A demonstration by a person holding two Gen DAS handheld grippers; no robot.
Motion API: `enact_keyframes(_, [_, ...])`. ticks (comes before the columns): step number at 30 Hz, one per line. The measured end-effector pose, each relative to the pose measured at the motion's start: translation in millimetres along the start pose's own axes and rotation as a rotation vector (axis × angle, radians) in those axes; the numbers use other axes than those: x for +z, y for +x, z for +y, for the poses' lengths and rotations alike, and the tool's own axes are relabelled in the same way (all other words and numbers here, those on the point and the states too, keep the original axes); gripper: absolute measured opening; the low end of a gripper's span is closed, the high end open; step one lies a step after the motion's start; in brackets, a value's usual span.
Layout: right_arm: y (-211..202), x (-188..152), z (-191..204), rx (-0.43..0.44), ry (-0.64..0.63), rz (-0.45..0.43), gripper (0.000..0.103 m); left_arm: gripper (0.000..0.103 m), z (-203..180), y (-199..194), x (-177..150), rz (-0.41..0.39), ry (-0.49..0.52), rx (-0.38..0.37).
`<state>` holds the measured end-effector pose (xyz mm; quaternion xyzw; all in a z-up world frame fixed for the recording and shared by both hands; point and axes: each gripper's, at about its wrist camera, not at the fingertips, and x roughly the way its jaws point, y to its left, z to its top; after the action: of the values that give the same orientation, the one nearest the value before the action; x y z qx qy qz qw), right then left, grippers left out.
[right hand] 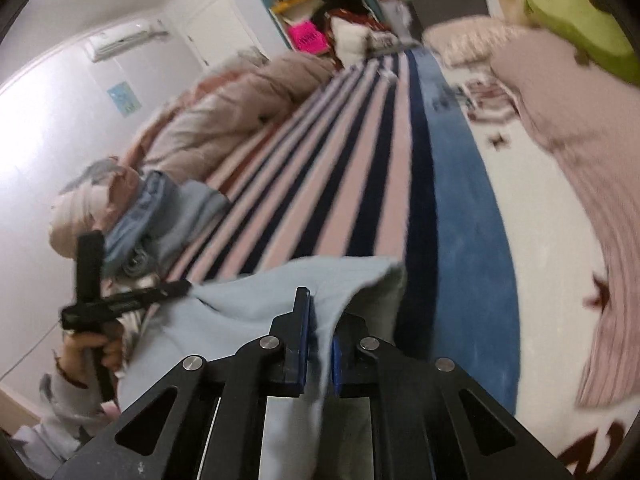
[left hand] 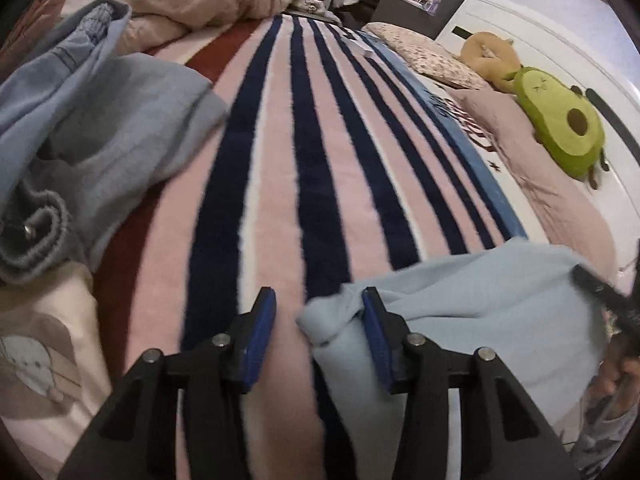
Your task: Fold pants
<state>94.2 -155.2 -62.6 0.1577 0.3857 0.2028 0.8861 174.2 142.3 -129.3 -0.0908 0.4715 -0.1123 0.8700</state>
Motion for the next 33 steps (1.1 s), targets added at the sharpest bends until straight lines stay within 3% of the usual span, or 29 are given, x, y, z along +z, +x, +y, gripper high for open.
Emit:
enact_keyframes(2, [2, 6, 2, -0.005, -0.012, 0.011, 0.005, 0.04, 3, 1, 1, -0.009, 0.001, 0.032])
enact_keyframes(5, [10, 5, -7, -0.034, 0.014, 0.054, 0.008, 0.043, 11, -5, 1, -0.01, -0.039, 0.007])
enact_keyframes(8, [15, -5, -17, -0.097, 0.025, 0.094, 0.042, 0.056, 13, -23, -4, -0.021, -0.051, -0.043])
enact_keyframes(10, [14, -12, -24, -0.101, 0.038, 0.114, 0.05, 0.062, 11, -32, -10, -0.015, -0.052, -0.094])
enact_keyframes(14, [12, -23, -36, -0.076, 0.081, 0.151, 0.061, 0.063, 5, -37, -29, 0.045, -0.071, -0.174])
enact_keyframes(17, [14, -32, -41, -0.028, 0.121, 0.186, 0.061, 0.063, -3, -30, -42, 0.094, -0.073, -0.221])
enact_keyframes(22, [29, -45, -41, 0.039, 0.138, 0.254, 0.062, 0.063, -20, -15, -52, 0.127, -0.043, -0.228])
enact_keyframes(24, [32, -48, -39, 0.049, 0.137, 0.255, 0.06, 0.058, -25, -12, -53, 0.127, -0.031, -0.229])
enact_keyframes(26, [34, -48, -38, 0.06, 0.15, 0.256, 0.054, 0.048, -30, -9, -54, 0.134, -0.021, -0.237])
enact_keyframes(29, [36, -48, -35, 0.068, 0.142, 0.264, 0.042, 0.042, -36, -8, -55, 0.128, 0.007, -0.217])
enact_keyframes(33, [37, -48, -27, 0.079, 0.123, 0.266, 0.034, 0.031, -42, -10, -55, 0.11, 0.032, -0.203])
